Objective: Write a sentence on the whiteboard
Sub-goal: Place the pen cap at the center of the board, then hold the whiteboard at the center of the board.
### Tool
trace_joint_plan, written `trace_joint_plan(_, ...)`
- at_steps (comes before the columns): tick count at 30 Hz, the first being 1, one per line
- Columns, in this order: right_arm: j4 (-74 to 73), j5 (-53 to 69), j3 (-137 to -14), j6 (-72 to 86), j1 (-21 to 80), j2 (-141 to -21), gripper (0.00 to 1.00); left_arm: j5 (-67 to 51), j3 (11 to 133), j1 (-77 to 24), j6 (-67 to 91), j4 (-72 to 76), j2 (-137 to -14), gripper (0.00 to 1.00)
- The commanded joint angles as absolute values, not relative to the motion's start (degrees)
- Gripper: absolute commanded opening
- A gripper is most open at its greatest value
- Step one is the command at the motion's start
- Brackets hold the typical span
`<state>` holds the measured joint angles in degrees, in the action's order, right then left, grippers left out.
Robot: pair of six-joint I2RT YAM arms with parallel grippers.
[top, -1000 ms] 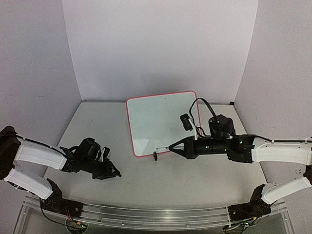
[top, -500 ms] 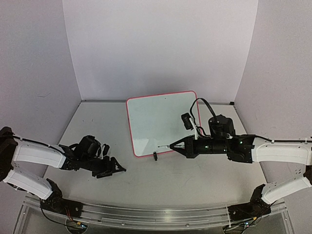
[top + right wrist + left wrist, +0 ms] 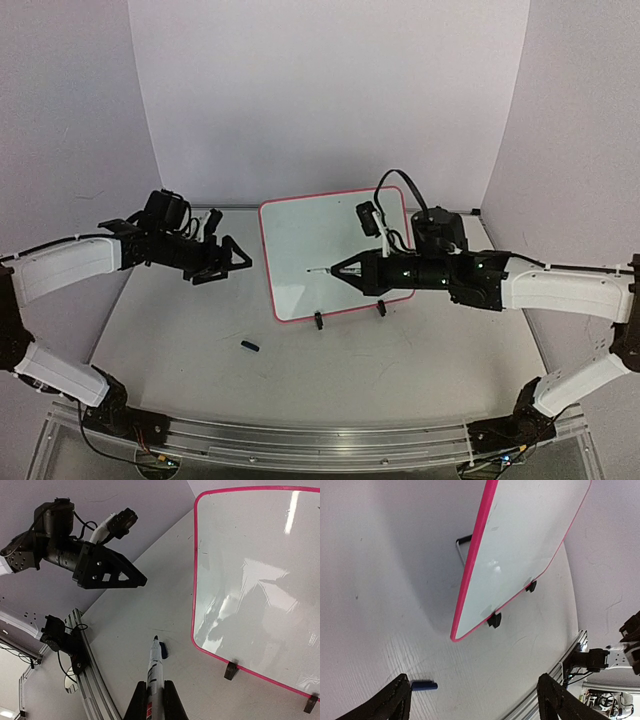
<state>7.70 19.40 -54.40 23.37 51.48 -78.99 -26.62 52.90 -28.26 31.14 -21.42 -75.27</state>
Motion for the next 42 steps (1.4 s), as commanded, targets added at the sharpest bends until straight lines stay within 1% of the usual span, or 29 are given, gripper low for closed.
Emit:
trace_joint_plan(1,7.7,21.0,-61.3,23.2,49.5,-84.5,0.00,-42.5,64.7,-22.4,19.8,-24.0,-83.0,0.86)
trace_joint_plan(3,7.8,22.0,-64.1,23.0,48.8,-87.1,0.00,-47.6,69.2,-20.7,18.1,-22.3,-86.9,0.86)
trace_joint_plan(6,8.0,23.7,-68.8,22.6,47.6,-91.3,0.00,-52.0,73.2,-18.6,15.7,-20.6,-92.3,0.86)
trace_joint_plan(15,9.4,27.3,-80.1,23.6,45.1,-102.8,0.00,-52.3,82.0,-17.6,7.9,-20.4,-101.8,0.78)
trace_joint_plan(18,9.6,27.4,-83.2,23.5,44.8,-105.8,0.00,-53.0,84.5,-17.6,6.3,-20.6,-104.6,0.71)
trace_joint_plan(20,9.8,27.3,-84.8,23.6,44.8,-107.4,0.00,-54.2,85.6,-17.6,5.5,-20.7,-105.9,0.63)
trace_joint_plan(22,10.1,27.3,-86.0,23.7,44.9,-108.5,0.00,-54.3,86.3,-17.6,4.6,-21.0,-106.8,0.58)
trace_joint_plan(29,11.1,26.0,-87.3,23.8,44.8,-110.0,0.00,-55.6,87.6,-17.6,3.9,-20.2,-108.5,0.30)
trace_joint_plan(32,11.6,25.4,-87.7,23.7,44.8,-110.4,0.00,-55.8,87.1,-17.6,2.6,-20.5,-108.4,0.20)
trace_joint_plan(35,11.9,24.7,-88.6,23.6,44.7,-110.9,0.00,-55.8,86.8,-17.6,1.7,-21.0,-108.6,0.12)
trace_joint_plan(37,12.0,24.2,-89.2,23.7,44.7,-111.5,0.00,-56.3,86.5,-17.7,1.3,-21.0,-108.6,0.10)
trace_joint_plan(42,12.3,23.7,-91.2,24.1,44.5,-113.1,0.00,-57.7,86.6,-17.7,1.0,-20.3,-108.8,0.10)
